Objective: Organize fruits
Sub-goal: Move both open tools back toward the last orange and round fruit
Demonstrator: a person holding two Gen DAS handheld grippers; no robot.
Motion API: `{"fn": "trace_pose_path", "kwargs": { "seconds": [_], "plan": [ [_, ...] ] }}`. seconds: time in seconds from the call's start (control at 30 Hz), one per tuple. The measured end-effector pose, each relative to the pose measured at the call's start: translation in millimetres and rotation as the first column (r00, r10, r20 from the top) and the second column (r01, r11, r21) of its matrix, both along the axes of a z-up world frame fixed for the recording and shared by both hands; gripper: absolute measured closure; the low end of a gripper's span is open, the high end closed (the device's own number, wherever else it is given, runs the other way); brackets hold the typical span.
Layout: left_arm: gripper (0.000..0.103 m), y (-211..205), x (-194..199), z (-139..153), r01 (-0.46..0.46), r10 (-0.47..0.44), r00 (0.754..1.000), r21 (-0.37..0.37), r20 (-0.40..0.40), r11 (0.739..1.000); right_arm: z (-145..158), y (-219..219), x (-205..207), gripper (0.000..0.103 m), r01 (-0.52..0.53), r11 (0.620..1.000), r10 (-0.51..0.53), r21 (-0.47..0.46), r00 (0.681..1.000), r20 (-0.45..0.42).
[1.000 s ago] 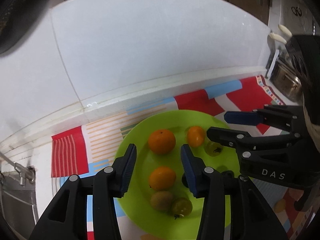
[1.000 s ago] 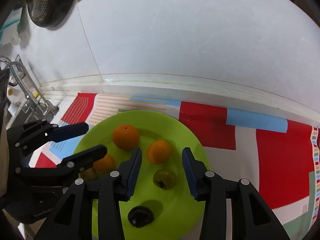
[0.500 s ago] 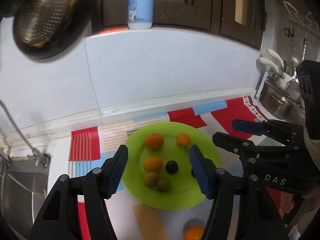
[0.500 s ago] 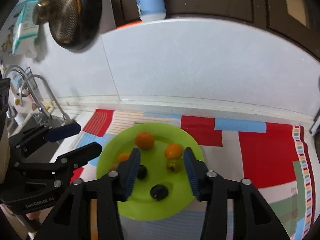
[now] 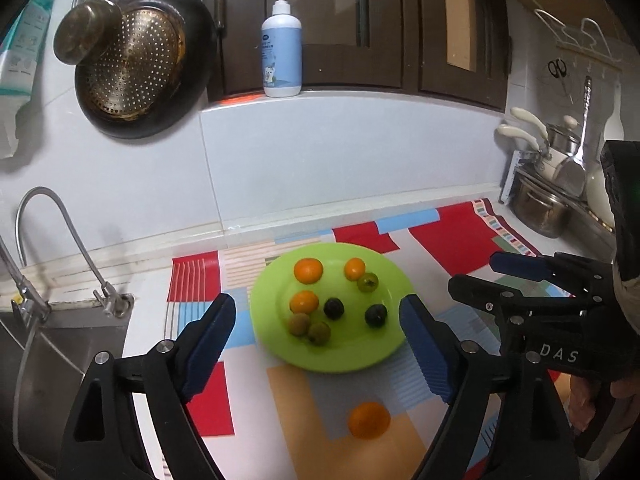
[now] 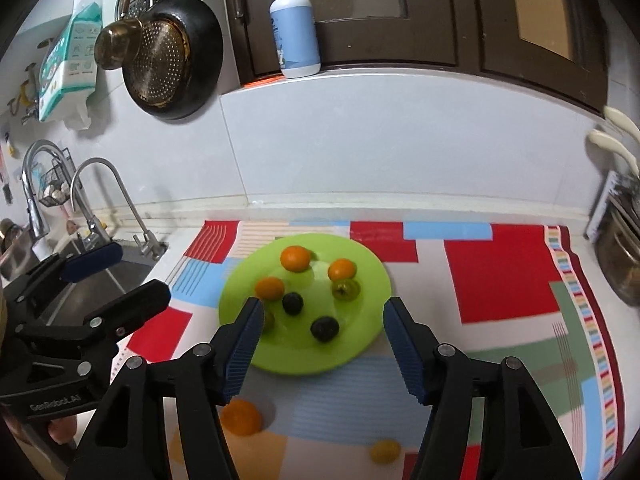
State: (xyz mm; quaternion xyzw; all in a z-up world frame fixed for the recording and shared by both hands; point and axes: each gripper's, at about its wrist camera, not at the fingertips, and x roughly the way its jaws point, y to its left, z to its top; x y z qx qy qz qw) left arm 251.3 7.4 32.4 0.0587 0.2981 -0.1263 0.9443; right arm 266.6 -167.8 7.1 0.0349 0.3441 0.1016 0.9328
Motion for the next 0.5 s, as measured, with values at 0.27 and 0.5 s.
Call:
{"fn": "trace_pose_path", "kwargs": {
  "seconds": [0.27, 0.5],
  "plan": [
    [0.016, -5.5, -25.5, -8.1, 0.001, -0.001, 1.000, 0.023, -0.003, 1.000, -15.1, -11.4, -27.6, 0.040, 0.046, 0.999, -0.046, 0.006, 0.998, -0.043],
    [0.015, -7.0, -41.0, -22.2, -0.011, 0.012, 1.000, 0.033, -0.020, 0.999, -26.9, -18.6, -49.3, 0.040, 0.097, 0.995, -0.097, -0.015, 0.994, -0.044]
  ]
}}
